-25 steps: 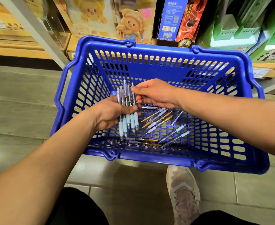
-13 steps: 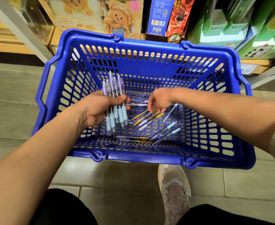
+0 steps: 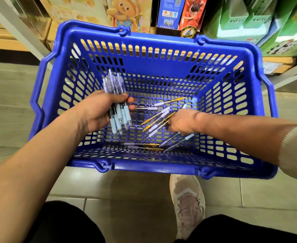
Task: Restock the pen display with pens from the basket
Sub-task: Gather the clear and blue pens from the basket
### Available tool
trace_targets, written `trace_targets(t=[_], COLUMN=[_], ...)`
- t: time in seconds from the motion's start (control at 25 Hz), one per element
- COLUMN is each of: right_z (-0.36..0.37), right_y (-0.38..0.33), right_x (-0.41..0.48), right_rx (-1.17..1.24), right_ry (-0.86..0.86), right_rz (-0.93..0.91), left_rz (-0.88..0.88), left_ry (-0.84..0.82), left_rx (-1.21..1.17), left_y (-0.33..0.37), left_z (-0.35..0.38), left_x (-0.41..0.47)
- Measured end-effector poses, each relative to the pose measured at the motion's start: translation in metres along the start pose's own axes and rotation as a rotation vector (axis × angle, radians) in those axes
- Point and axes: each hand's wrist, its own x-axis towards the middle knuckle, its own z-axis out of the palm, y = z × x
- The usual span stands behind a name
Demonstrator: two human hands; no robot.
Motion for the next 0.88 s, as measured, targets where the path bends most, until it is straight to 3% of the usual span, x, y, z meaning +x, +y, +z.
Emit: trace_targets(t=[0.12, 0.24, 0.4, 0.48, 0.56, 0.72, 0.88], right_z=[0.0, -0.017, -0.054, -0.077, -0.098, -0.123, -0.129], right_y=[0.0, 0.018, 0.028, 0.018, 0.008, -0.007, -0.009], right_x=[0.005, 0.002, -0.01, -0.015, -0.017, -0.015, -0.017], right_rx=[0.112, 0.493, 1.028, 1.433, 1.663, 1.664, 1.472], right_ry=[-0.004, 0.055, 0.345, 0.426, 0.461, 0.491, 0.476], right_rz=[0.049, 0.087, 0.124, 0.066, 0.011, 0.074, 0.119], left_rz=[-0.008, 0.018, 0.015, -0.02, -0.039, 0.01, 0.029], left_ry=[0.0, -0.01, 0.071, 0.119, 0.131, 0.081, 0.041], left_rx=[-0.029, -0.038, -0.007, 0.021, 0.033, -0.003, 0.014], left_y=[0.001, 0.002, 0.0, -0.002, -0.002, 0.001, -0.001], left_z=[0.003, 0.006, 0.006, 0.006, 0.007, 0.01, 0.016], left_x=[-0.003, -0.004, -0.001, -0.002, -0.003, -0.007, -0.01])
